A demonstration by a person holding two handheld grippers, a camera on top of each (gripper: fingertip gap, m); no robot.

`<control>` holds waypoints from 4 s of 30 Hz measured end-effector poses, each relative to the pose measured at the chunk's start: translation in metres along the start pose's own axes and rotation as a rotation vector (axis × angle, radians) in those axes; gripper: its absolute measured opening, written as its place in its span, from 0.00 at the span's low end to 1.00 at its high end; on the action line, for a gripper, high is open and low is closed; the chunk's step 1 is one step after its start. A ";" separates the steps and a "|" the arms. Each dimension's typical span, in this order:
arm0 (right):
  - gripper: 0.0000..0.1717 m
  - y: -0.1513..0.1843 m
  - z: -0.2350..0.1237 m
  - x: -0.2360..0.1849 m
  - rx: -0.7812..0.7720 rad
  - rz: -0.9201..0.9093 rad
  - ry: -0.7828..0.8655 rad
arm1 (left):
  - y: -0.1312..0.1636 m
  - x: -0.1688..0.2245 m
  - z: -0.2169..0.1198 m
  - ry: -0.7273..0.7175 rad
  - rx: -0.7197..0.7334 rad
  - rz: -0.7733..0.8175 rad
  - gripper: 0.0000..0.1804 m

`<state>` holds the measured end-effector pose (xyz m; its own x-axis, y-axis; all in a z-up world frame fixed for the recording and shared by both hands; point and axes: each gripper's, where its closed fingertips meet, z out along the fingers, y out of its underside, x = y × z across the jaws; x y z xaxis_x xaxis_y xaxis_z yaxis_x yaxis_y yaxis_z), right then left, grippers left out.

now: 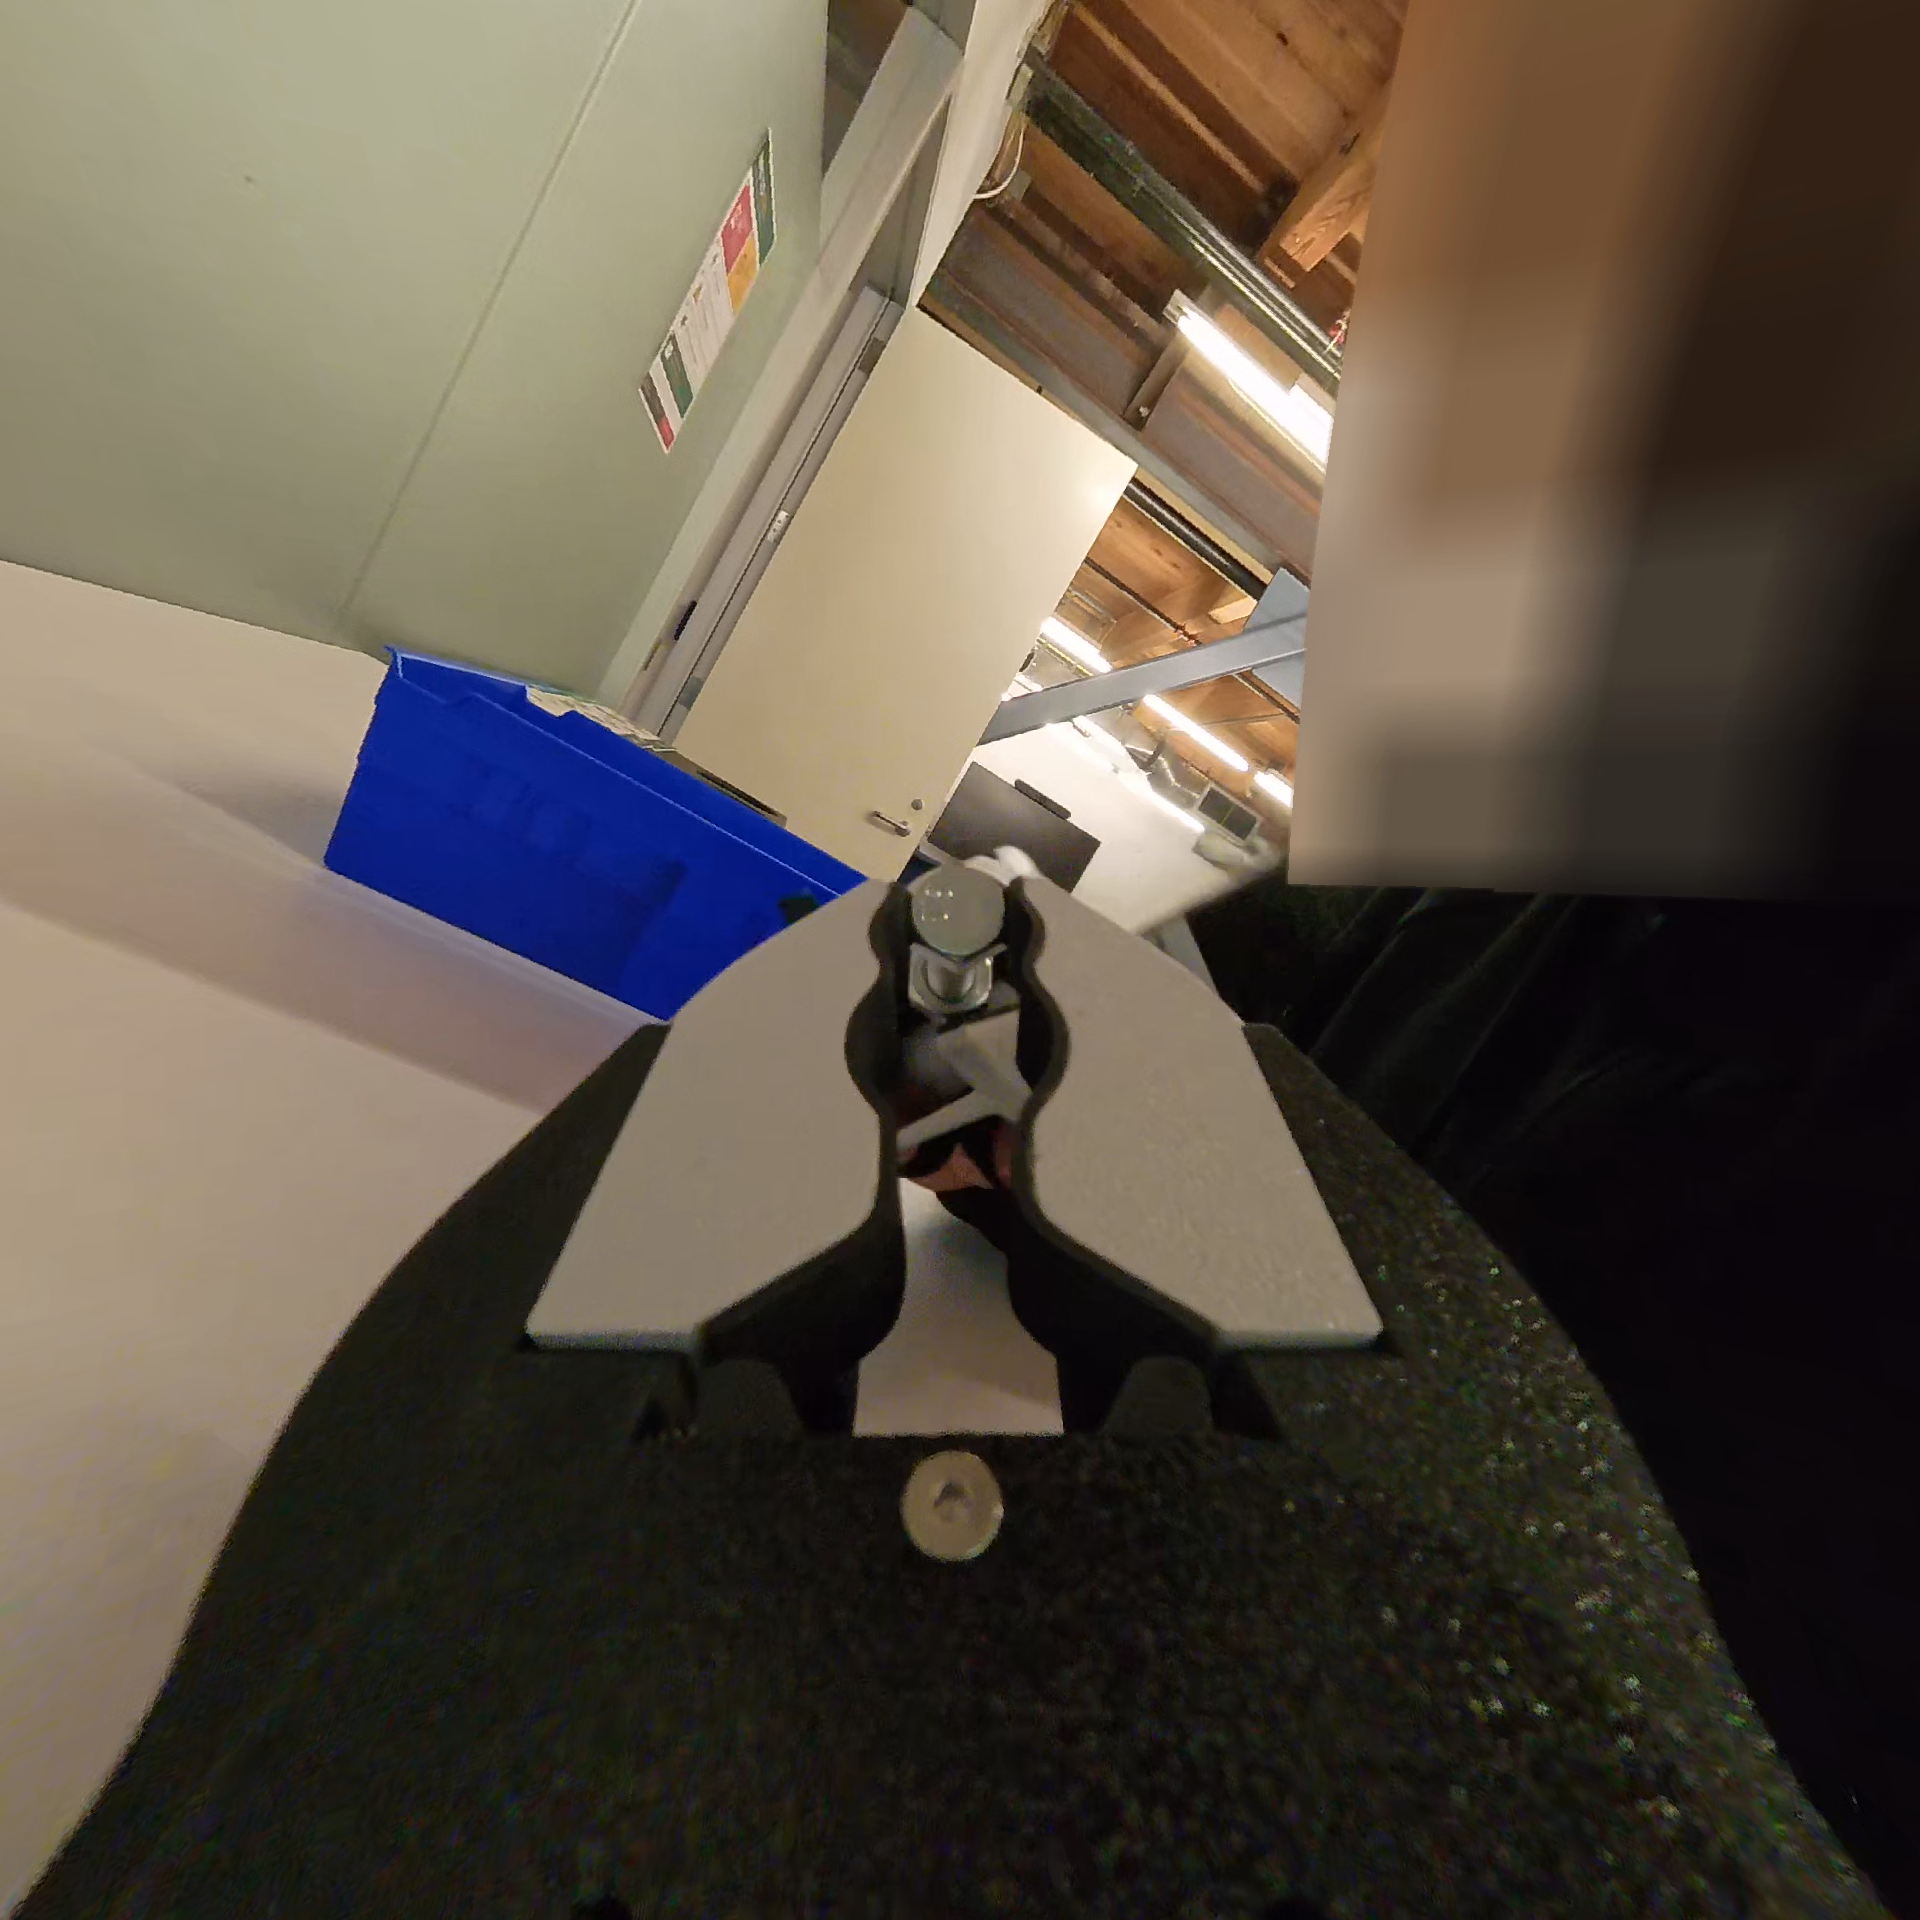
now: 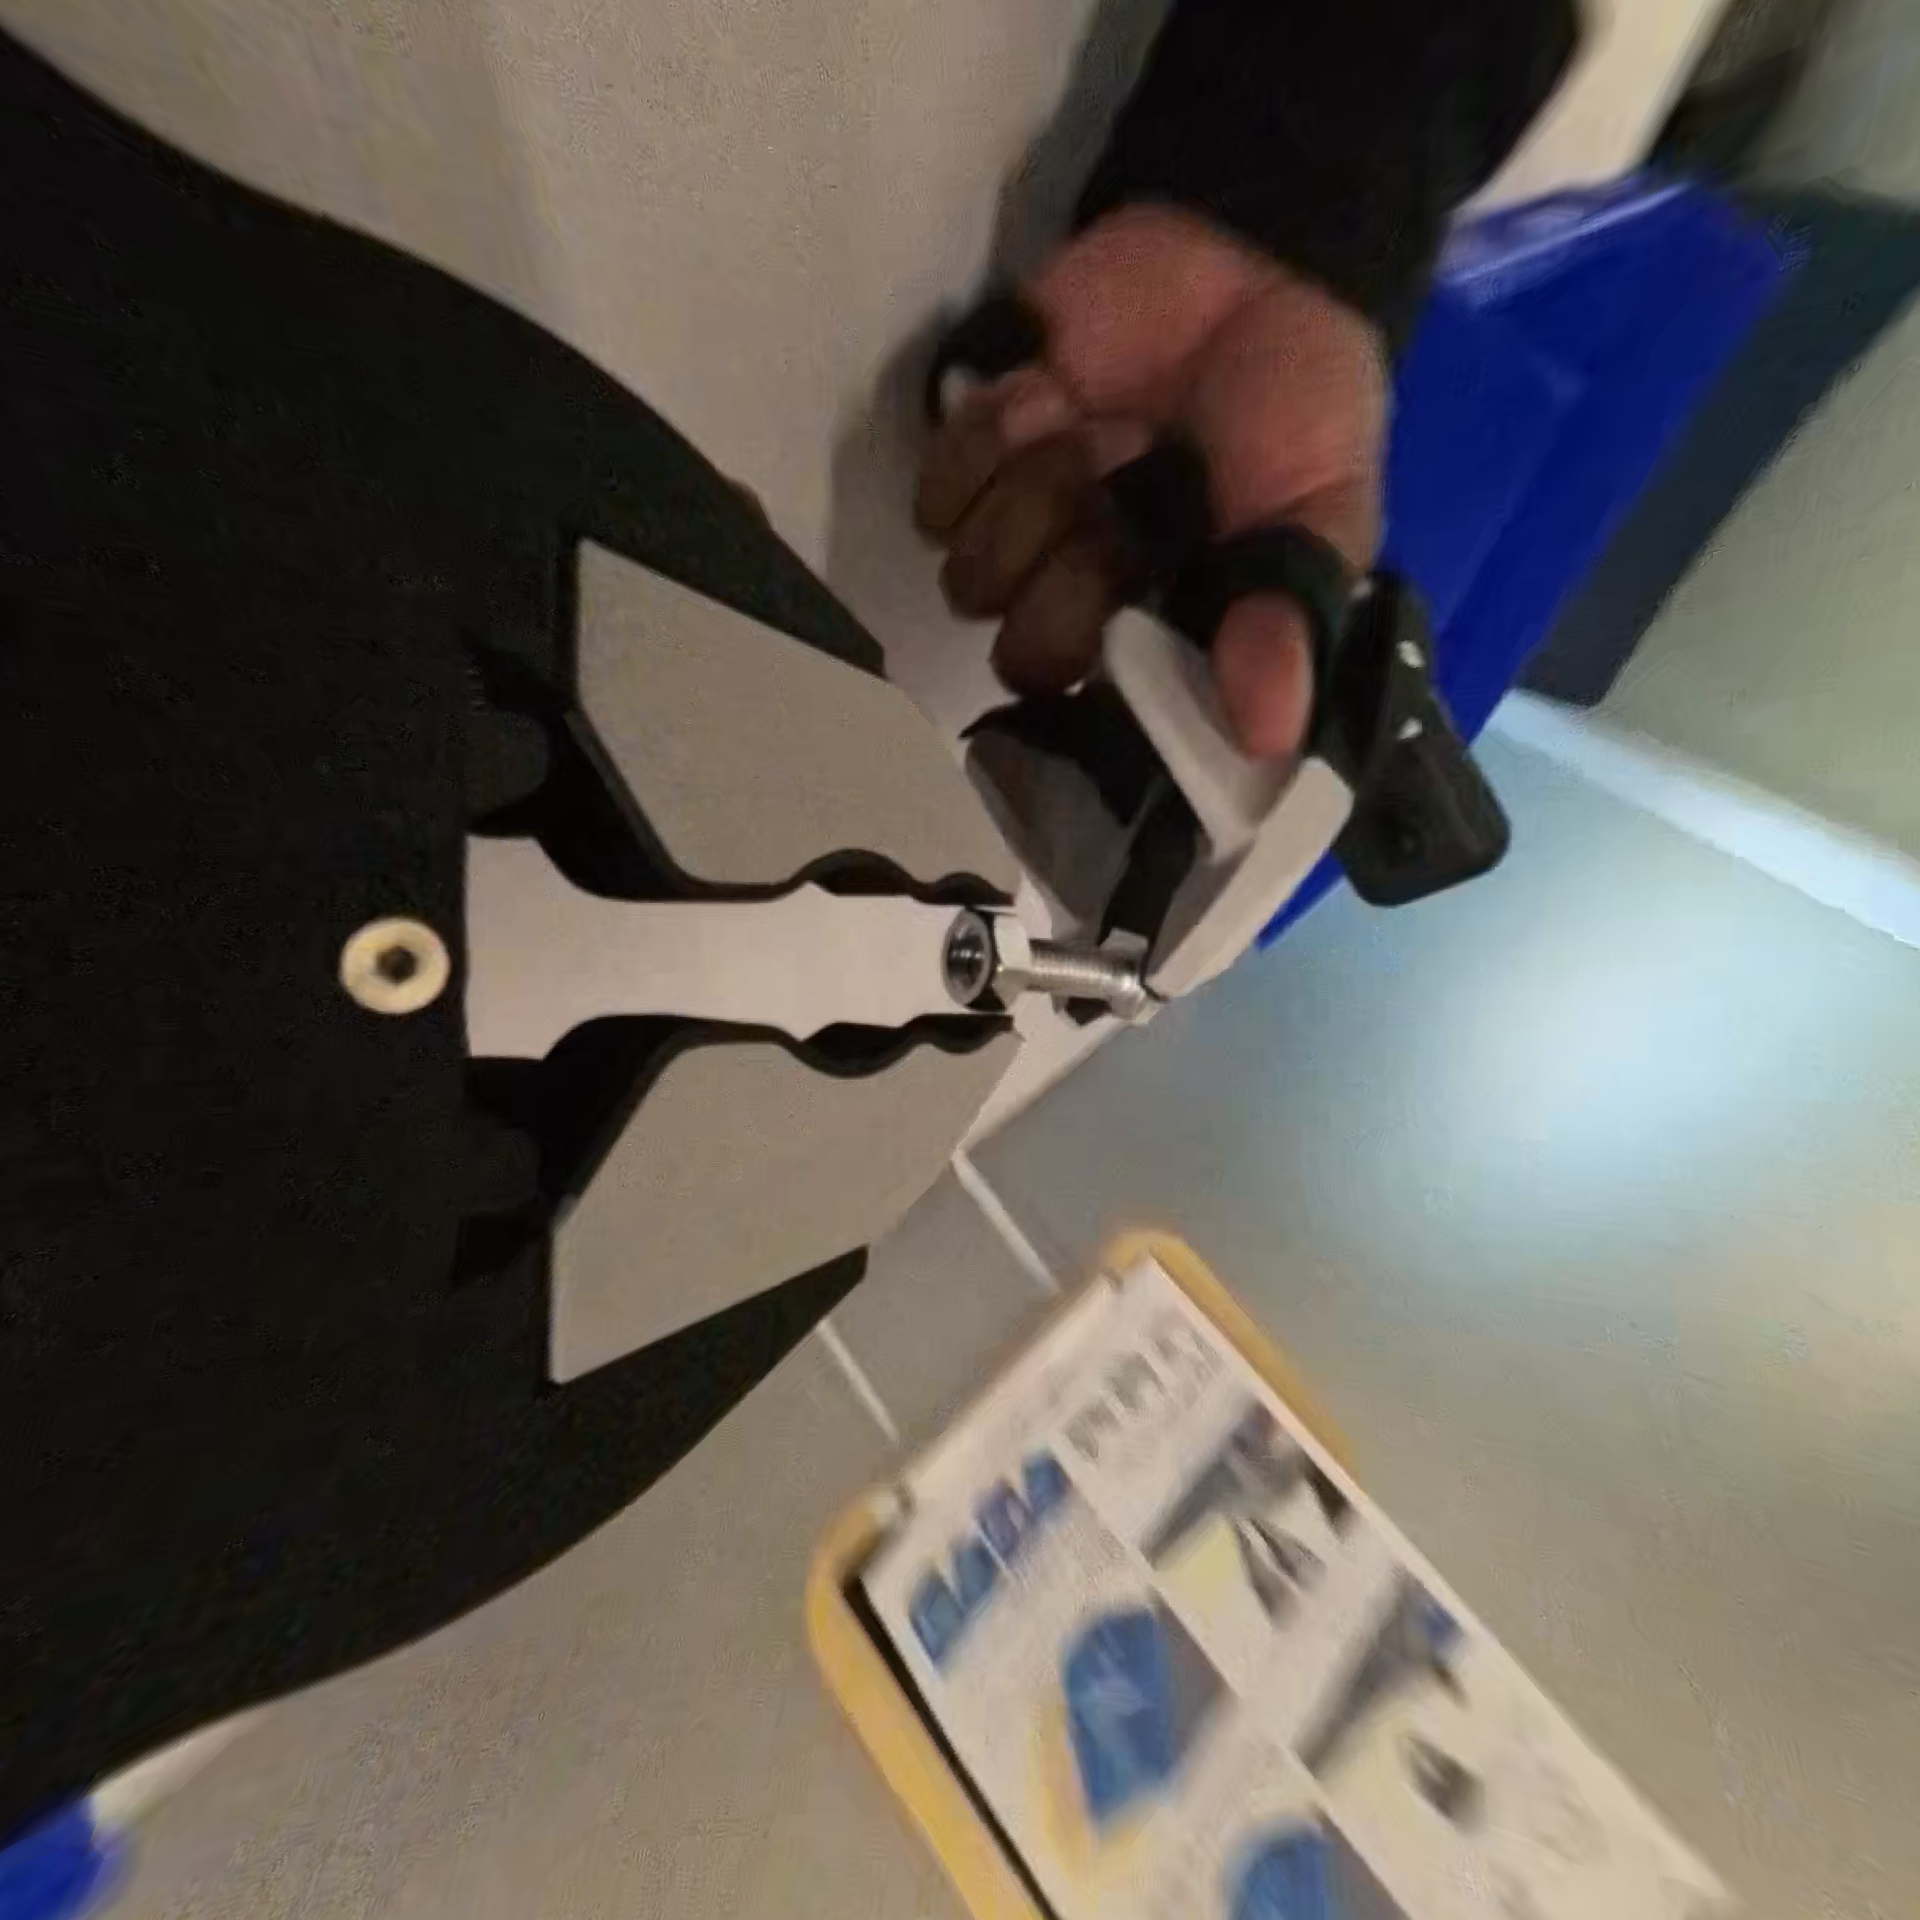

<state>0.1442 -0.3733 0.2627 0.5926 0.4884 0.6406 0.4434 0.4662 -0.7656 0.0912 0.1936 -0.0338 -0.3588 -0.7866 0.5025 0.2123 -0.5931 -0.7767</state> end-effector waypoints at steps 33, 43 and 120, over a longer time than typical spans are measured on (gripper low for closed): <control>0.24 -0.001 -0.003 0.013 0.155 1.316 -0.386 | -0.005 0.004 -0.003 0.029 0.035 0.018 0.09; 0.10 0.000 0.002 -0.006 0.123 1.177 -0.351 | -0.006 0.002 -0.003 0.022 0.040 -0.004 0.09; 0.05 0.203 -0.197 0.219 -1.304 0.370 0.054 | 0.017 0.023 0.024 0.002 -0.099 0.045 0.12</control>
<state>0.4966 -0.3173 0.2360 0.8271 0.3885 0.4062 0.5448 -0.7320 -0.4091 0.1085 0.1613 -0.0263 -0.3528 -0.8116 0.4657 0.1378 -0.5373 -0.8321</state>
